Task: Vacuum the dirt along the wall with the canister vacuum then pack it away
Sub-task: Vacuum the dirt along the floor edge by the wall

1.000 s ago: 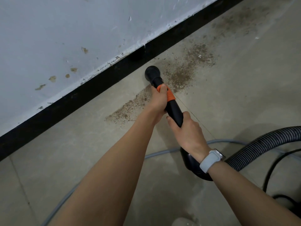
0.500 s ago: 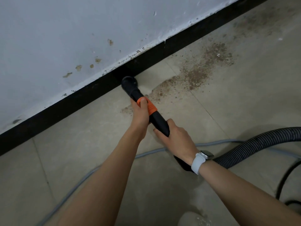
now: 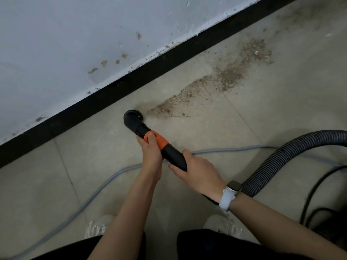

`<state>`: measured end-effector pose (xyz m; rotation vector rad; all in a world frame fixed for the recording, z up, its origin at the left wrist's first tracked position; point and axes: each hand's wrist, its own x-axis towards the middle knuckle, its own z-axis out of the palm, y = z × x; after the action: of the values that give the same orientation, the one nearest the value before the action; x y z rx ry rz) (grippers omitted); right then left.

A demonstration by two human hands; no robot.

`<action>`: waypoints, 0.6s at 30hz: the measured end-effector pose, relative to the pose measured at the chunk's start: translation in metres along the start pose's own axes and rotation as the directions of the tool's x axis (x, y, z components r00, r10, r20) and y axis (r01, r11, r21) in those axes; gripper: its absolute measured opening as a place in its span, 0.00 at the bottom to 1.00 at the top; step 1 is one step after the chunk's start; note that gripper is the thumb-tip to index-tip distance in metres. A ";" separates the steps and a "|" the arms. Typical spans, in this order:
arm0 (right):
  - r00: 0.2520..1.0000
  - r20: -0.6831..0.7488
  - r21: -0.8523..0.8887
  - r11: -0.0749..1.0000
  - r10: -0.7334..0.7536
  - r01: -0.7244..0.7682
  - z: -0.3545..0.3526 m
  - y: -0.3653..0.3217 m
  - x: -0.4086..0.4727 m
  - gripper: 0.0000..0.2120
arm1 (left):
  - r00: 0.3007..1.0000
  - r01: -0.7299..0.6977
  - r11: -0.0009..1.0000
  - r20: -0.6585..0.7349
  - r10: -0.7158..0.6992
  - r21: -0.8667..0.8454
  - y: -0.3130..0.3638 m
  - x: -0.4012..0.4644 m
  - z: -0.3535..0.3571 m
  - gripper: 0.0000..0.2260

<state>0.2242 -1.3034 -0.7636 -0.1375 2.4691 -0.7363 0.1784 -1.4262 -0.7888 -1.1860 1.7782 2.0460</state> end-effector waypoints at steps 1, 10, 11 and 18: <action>1.000 0.001 0.008 1.000 0.013 -0.013 -0.001 0.001 -0.002 0.18 | 1.000 0.004 1.000 0.004 -0.004 0.012 -0.001 -0.002 0.003 0.21; 0.992 -0.088 0.006 0.996 0.086 -0.086 -0.019 0.017 -0.011 0.18 | 0.994 -0.004 0.999 0.107 -0.001 0.048 0.004 -0.008 0.033 0.22; 0.991 -0.099 0.010 0.996 0.092 -0.091 -0.020 0.019 -0.011 0.18 | 0.992 -0.003 0.999 0.123 -0.003 0.053 0.004 -0.008 0.037 0.22; 0.974 -0.156 0.088 0.984 0.166 -0.153 -0.032 0.037 -0.011 0.18 | 0.978 0.001 0.999 0.209 -0.010 0.043 0.005 -0.006 0.068 0.20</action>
<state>0.2182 -1.2543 -0.7561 0.1540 2.5640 -0.7976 0.1494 -1.3650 -0.7834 -0.9247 1.7074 2.0342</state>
